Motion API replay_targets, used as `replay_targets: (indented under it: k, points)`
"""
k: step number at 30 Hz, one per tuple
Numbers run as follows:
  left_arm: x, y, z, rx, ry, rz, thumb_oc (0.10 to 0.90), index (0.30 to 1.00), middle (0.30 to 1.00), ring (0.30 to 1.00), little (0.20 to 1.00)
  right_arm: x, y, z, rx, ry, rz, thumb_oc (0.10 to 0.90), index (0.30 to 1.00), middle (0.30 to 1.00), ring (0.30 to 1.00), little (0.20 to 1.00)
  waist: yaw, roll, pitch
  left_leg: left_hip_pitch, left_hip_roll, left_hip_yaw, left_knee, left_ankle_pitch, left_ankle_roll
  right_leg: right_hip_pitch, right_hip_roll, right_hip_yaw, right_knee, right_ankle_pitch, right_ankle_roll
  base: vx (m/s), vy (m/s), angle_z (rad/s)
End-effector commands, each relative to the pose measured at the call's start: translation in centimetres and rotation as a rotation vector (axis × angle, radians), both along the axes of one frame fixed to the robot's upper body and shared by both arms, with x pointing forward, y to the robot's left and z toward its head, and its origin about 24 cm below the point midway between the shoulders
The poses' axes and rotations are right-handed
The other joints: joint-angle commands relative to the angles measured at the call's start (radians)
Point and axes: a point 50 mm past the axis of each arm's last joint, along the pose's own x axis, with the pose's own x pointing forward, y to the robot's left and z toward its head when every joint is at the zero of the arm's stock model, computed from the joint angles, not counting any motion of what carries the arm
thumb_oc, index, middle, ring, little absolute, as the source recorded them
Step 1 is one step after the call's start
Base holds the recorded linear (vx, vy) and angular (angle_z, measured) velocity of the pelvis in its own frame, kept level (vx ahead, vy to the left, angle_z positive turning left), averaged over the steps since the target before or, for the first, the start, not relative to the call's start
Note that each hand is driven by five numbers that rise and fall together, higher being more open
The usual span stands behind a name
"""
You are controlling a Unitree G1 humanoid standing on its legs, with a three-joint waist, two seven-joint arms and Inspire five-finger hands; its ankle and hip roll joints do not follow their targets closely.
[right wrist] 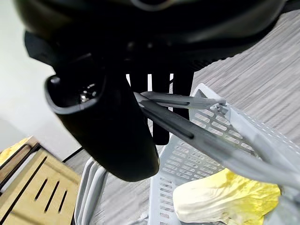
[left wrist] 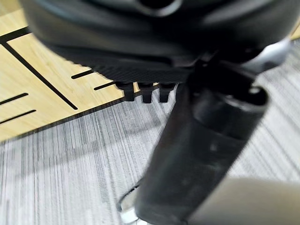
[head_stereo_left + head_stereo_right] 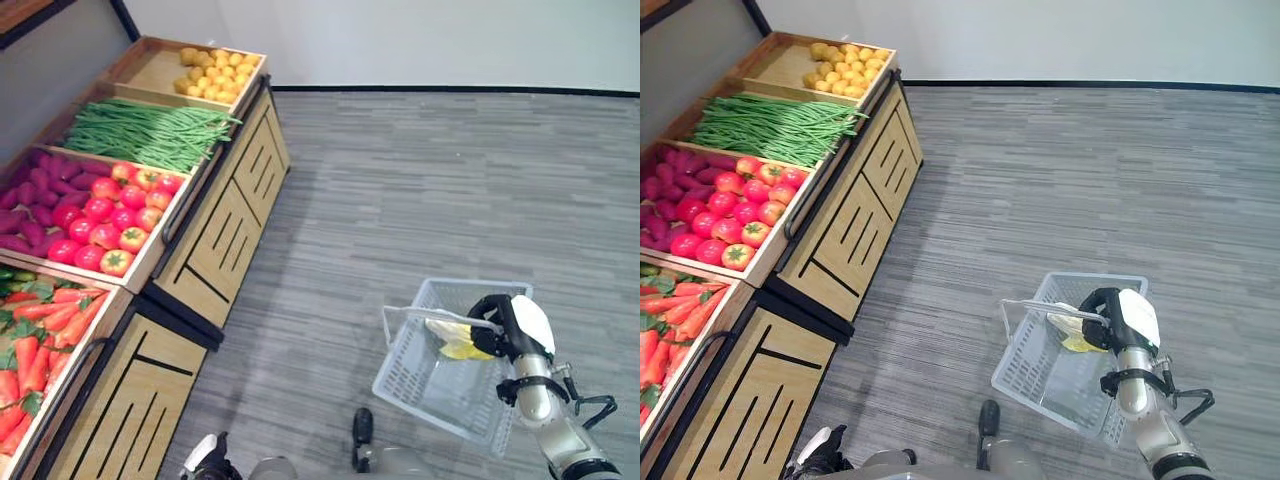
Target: Get the vegetables into the basket
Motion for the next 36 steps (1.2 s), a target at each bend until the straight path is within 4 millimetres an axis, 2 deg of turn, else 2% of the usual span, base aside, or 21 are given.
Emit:
replay_targets:
  k: [1,3,6,11,14,20,30,32,33,36]
  points:
    - [0.1,1.2,0.2,0.061,0.022,-0.038,0.9,1.0,1.0,1.0,1.0,2.6,0.2,6.6,-0.022,-0.374,0.044,0.4,0.3,0.3,0.3,0.3,-0.004,-0.004,-0.02,-0.038,0.01,0.073,-0.092,0.063,0.045,0.063,-0.128,0.053,0.085,-0.052,0.128,0.12,0.086,0.37]
    - [0.0,1.2,0.2,0.066,0.028,-0.047,0.9,1.0,1.0,1.0,1.0,2.4,0.1,6.4,-0.032,-0.363,0.039,0.4,0.3,0.3,0.3,0.3,0.003,0.001,-0.019,-0.06,0.03,0.105,-0.127,0.115,0.034,0.081,-0.128,0.045,0.082,-0.062,0.131,0.14,0.117,0.59]
    - [-0.9,1.3,0.0,0.066,0.056,-0.034,0.9,1.0,1.0,1.0,1.0,2.0,0.1,5.6,-0.036,-0.321,0.031,0.4,0.3,0.3,0.3,0.3,0.003,0.003,-0.04,-0.02,0.009,0.126,-0.148,0.087,0.055,0.111,-0.155,0.05,0.091,-0.079,0.148,0.23,0.255,-0.26]
    - [-0.5,1.7,0.2,0.076,0.046,-0.045,0.9,1.0,1.0,1.0,1.0,2.0,0.6,4.7,0.017,-0.297,0.003,0.4,0.3,0.3,0.3,0.3,0.012,-0.023,-0.054,0.017,-0.032,0.164,-0.15,0.045,0.092,0.118,-0.207,0.073,0.104,-0.063,0.176,0.14,0.196,-0.11]
    - [-0.1,2.5,0.5,0.096,0.032,-0.026,0.9,1.0,1.0,1.0,1.0,2.5,1.2,4.3,0.03,-0.287,0.011,0.4,0.3,0.3,0.3,0.3,0.02,-0.038,-0.059,0.023,-0.047,0.178,-0.163,0.032,0.103,0.104,-0.222,0.084,0.102,-0.041,0.192,0.05,0.128,-0.18]
    - [0.2,3.4,0.8,0.124,0.021,-0.011,0.9,1.0,1.0,1.0,1.0,2.8,2.0,3.9,0.046,-0.283,0.026,0.4,0.3,0.3,0.3,0.3,0.03,-0.06,-0.064,0.029,-0.06,0.181,-0.163,0.013,0.11,0.095,-0.237,0.082,0.097,-0.003,0.211,0.04,0.056,0.08]
    - [-1.0,2.6,0.4,0.104,0.047,-0.017,0.9,1.0,1.0,1.0,1.0,2.8,2.5,3.7,0.004,-0.248,0.091,0.4,0.3,0.3,0.3,0.3,0.042,-0.071,-0.074,0.037,-0.064,0.171,-0.163,0.004,0.106,0.106,-0.242,0.063,0.087,0.024,0.227,0.05,0.011,0.03]
    - [-1.3,2.6,0.3,0.099,0.055,-0.015,0.9,1.0,1.0,1.0,1.0,3.0,2.7,3.9,0.001,-0.249,0.106,0.4,0.3,0.3,0.3,0.3,0.045,-0.077,-0.076,0.038,-0.072,0.164,-0.163,-0.002,0.112,0.108,-0.249,0.063,0.089,0.041,0.234,0.06,0.076,0.03]
    - [-1.5,2.5,0.3,0.092,0.054,-0.006,0.9,1.0,1.0,1.0,1.0,3.2,2.8,4.0,-0.005,-0.245,0.117,0.4,0.3,0.3,0.3,0.3,0.051,-0.085,-0.079,0.042,-0.091,0.154,-0.163,-0.015,0.125,0.106,-0.264,0.069,0.111,0.076,0.246,0.09,0.151,0.04]
    - [-1.7,2.9,0.3,0.094,0.051,0.019,0.9,1.0,1.0,1.0,1.0,3.3,2.7,4.1,-0.007,-0.242,0.12,0.4,0.3,0.3,0.3,0.3,0.059,-0.088,-0.076,0.056,-0.117,0.145,-0.163,-0.031,0.148,0.083,-0.29,0.09,0.19,0.124,0.253,0.06,0.157,0.05]
